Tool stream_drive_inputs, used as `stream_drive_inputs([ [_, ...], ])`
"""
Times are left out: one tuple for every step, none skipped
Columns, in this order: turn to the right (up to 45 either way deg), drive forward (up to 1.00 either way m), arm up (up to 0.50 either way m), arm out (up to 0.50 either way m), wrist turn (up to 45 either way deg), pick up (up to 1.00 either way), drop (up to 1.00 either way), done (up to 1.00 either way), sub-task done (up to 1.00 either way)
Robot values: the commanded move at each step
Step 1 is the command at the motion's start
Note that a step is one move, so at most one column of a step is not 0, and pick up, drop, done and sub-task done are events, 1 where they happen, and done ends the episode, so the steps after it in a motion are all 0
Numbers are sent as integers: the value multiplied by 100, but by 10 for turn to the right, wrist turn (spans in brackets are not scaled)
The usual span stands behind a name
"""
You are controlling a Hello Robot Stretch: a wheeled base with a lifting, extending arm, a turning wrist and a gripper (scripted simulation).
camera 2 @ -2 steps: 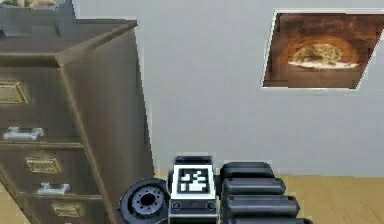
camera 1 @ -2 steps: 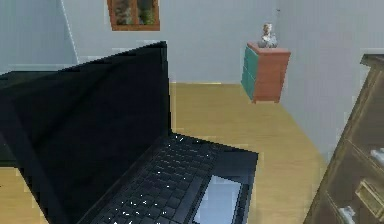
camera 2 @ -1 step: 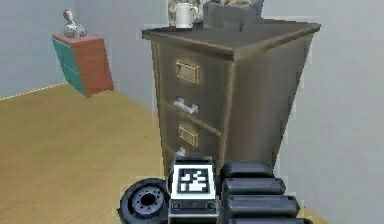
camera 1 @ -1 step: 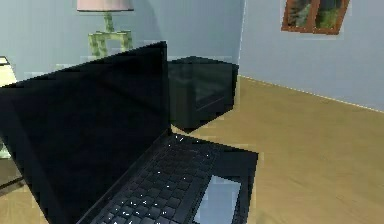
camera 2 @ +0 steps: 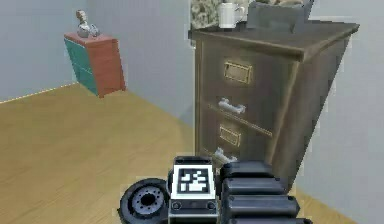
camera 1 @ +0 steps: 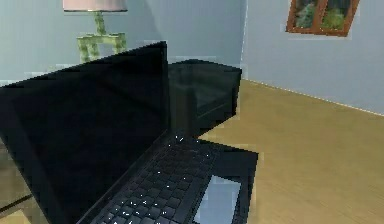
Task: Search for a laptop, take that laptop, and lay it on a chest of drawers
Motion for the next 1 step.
stream_drive_inputs([
  [450,0,0,0,0,0,0,0,0],
])
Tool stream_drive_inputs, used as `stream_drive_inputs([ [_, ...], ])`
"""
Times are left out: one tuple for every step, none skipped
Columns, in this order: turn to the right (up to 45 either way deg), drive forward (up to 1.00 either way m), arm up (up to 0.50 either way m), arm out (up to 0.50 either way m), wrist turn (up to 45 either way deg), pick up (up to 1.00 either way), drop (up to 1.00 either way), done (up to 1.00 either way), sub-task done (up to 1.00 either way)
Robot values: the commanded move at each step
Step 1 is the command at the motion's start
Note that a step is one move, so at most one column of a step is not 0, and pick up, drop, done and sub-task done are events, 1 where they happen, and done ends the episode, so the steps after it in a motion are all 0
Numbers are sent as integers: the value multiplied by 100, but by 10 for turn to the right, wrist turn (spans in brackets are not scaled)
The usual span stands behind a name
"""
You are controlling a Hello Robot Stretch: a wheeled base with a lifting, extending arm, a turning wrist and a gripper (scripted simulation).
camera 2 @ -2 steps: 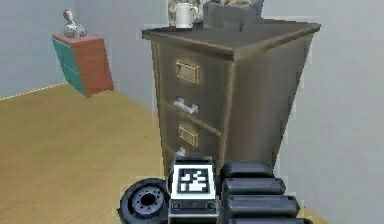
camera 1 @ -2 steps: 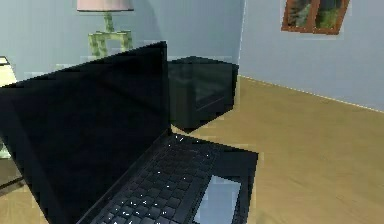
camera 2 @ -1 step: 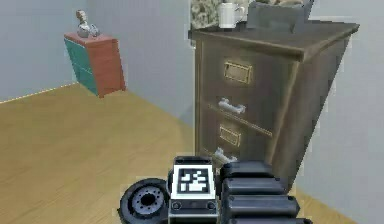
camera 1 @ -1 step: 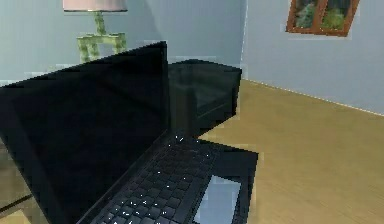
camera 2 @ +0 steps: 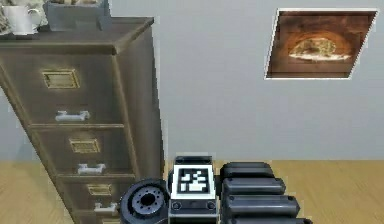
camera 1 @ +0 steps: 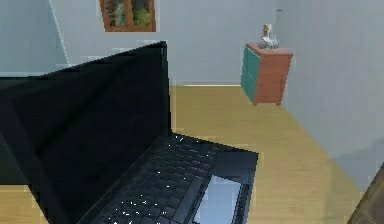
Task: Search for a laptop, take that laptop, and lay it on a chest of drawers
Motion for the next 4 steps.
stream_drive_inputs([
  [60,0,0,0,0,0,0,0,0],
  [0,85,0,0,0,0,0,0,0],
  [0,100,0,0,0,0,0,0,0],
  [0,100,0,0,0,0,0,0,0],
])
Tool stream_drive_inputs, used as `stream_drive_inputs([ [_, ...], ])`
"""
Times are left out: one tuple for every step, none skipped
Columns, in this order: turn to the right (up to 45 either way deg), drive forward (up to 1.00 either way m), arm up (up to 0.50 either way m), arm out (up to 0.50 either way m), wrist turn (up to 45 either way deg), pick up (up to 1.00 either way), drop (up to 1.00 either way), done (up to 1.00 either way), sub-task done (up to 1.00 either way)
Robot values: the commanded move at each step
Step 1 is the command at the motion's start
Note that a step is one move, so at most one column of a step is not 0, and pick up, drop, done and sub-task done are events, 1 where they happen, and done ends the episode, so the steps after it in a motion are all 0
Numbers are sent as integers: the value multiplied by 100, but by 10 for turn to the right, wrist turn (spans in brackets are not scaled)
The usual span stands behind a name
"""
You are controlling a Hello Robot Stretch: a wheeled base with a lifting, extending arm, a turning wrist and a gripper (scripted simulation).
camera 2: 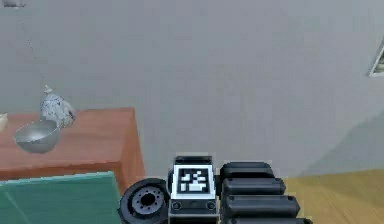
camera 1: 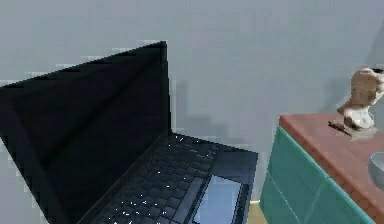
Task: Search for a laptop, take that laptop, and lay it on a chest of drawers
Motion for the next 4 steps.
stream_drive_inputs([
  [0,55,0,0,0,0,0,0,0],
  [450,0,0,0,0,0,0,0,0],
  [450,0,0,0,0,0,0,0,0],
  [450,0,0,0,0,0,0,0,0],
])
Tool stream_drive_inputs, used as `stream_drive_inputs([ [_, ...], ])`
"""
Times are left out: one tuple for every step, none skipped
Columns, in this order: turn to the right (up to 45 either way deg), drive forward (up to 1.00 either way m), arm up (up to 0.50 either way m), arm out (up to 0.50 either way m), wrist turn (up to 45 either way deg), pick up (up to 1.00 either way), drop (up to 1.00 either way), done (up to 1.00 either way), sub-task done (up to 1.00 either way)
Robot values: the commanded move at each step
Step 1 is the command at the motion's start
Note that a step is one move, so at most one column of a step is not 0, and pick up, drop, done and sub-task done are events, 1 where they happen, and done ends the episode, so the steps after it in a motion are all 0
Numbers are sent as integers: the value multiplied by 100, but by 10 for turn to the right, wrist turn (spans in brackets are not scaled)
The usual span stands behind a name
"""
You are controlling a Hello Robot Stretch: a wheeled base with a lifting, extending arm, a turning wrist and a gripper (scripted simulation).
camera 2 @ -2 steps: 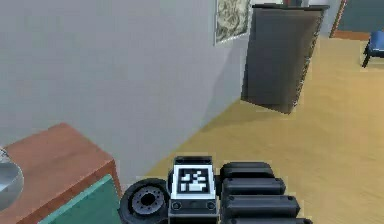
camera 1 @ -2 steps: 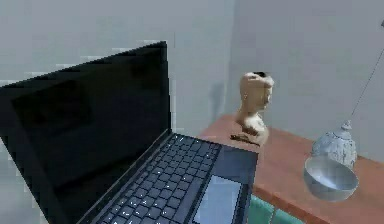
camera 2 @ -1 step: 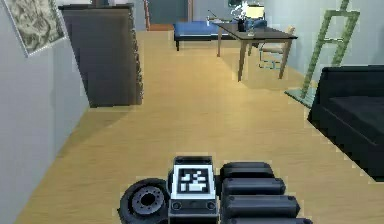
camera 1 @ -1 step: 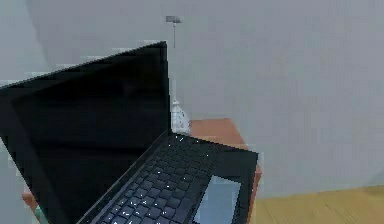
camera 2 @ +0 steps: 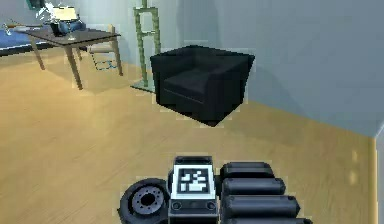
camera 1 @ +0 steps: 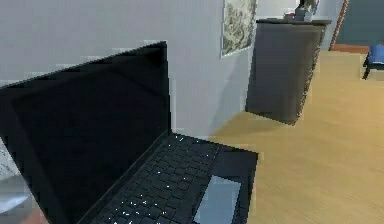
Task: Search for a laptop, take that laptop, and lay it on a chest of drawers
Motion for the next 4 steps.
stream_drive_inputs([
  [210,0,0,0,0,0,0,0,0],
  [-450,0,0,0,0,0,0,0,0],
  [-450,0,0,0,0,0,0,0,0],
  [-450,0,0,0,0,0,0,0,0],
])
